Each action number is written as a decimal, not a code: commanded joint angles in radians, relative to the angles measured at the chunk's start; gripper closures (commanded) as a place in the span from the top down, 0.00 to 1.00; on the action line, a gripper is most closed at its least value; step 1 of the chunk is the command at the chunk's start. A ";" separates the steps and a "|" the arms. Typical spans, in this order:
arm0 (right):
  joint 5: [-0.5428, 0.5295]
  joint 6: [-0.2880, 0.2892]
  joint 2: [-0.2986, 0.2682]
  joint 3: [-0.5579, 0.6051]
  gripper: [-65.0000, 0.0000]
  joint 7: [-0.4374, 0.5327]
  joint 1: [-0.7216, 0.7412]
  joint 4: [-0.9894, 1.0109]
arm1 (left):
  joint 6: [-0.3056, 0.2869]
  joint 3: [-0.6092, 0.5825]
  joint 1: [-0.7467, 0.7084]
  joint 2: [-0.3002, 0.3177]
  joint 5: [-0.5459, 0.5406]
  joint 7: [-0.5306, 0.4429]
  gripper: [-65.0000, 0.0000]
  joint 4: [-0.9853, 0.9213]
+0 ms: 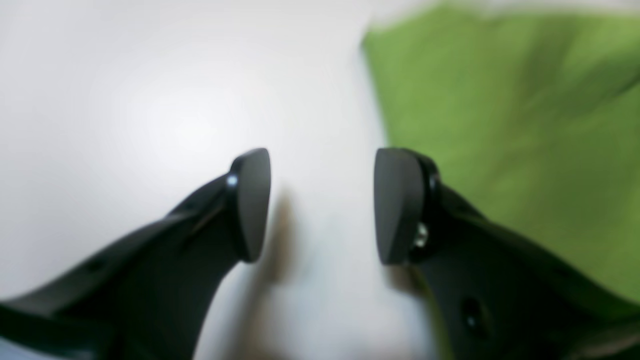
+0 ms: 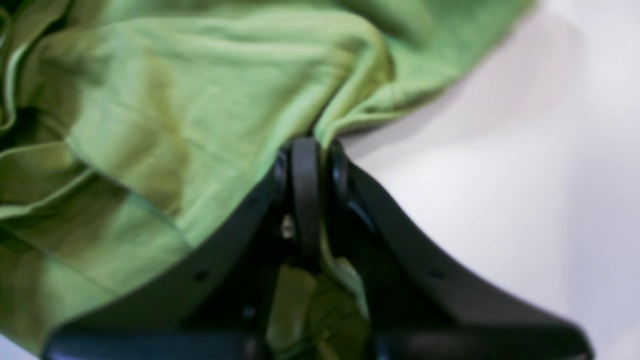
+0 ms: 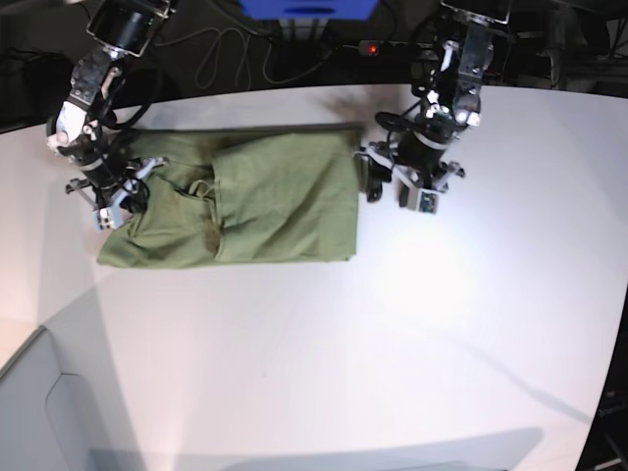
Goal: Fold the T-shirt properly
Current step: 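Grasp the shirt's other end with the right gripper and lift it, then fold the held end with the right gripper over the folded stack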
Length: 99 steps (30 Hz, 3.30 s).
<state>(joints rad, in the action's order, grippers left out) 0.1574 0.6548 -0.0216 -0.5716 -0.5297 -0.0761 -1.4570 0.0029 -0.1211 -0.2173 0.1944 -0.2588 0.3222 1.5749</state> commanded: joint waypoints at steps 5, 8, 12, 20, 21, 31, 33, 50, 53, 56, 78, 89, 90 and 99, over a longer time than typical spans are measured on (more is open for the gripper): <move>0.021 0.024 0.001 0.071 0.00 -0.040 -0.009 -0.080 | -0.002 -0.001 0.035 -0.028 -0.012 0.015 0.49 -0.061; 0.021 0.024 0.001 0.107 0.00 -0.046 -0.011 -0.144 | -0.002 -0.001 0.037 -0.032 -0.012 0.015 0.49 -0.064; 0.021 0.024 0.015 0.160 0.00 -0.046 -0.027 -0.247 | -0.002 -0.012 0.037 -0.034 -0.012 0.015 0.49 -0.063; 0.021 0.024 0.015 0.284 0.00 -0.048 -0.052 -0.368 | -0.002 -0.058 0.037 -0.032 -0.010 0.015 0.49 -0.061; 0.021 0.024 0.015 0.302 0.00 -0.048 -0.057 -0.386 | -0.002 -0.058 0.037 -0.032 -0.010 0.015 0.49 -0.061; 0.021 0.023 0.016 0.586 0.00 -0.037 -0.037 -0.451 | -0.002 -0.058 0.037 -0.025 -0.010 0.019 0.49 -0.063; 0.021 0.023 0.016 0.641 0.00 -0.037 -0.017 -0.429 | -0.002 -0.058 0.037 -0.025 -0.009 0.019 0.49 -0.063; 0.023 0.021 0.051 0.907 0.00 0.104 0.115 -0.141 | -0.002 -0.050 0.037 -0.023 -0.004 0.021 0.49 -0.061; 0.023 0.021 0.070 0.905 0.00 0.104 0.137 -0.116 | 0.001 -0.050 0.035 -0.023 -0.004 0.021 0.50 -0.051; 0.023 0.021 0.071 0.904 0.00 0.105 0.161 -0.078 | 0.004 -0.050 0.035 -0.022 -0.004 0.021 0.50 -0.038; 0.021 0.024 0.039 0.589 0.71 0.098 0.003 -0.377 | 0.001 0.159 -0.109 0.006 -0.010 0.022 0.61 0.172; 0.021 0.024 0.064 0.580 0.71 0.096 -0.057 -0.307 | 0.003 0.301 -0.127 0.004 -0.010 0.022 0.61 0.212; 0.021 0.024 0.065 0.579 0.71 0.096 -0.044 -0.284 | 0.001 0.317 -0.127 0.004 -0.010 0.022 0.61 0.212; 0.021 0.024 0.071 0.580 0.41 0.104 -0.026 -0.232 | -0.002 0.433 -0.153 0.004 -0.010 0.022 0.61 0.212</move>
<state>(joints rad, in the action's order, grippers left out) 0.2016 0.6601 0.0456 0.0074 -0.4515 -0.1150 -1.6676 0.0032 0.3069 -0.3744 0.1905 -0.2646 0.3748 1.7699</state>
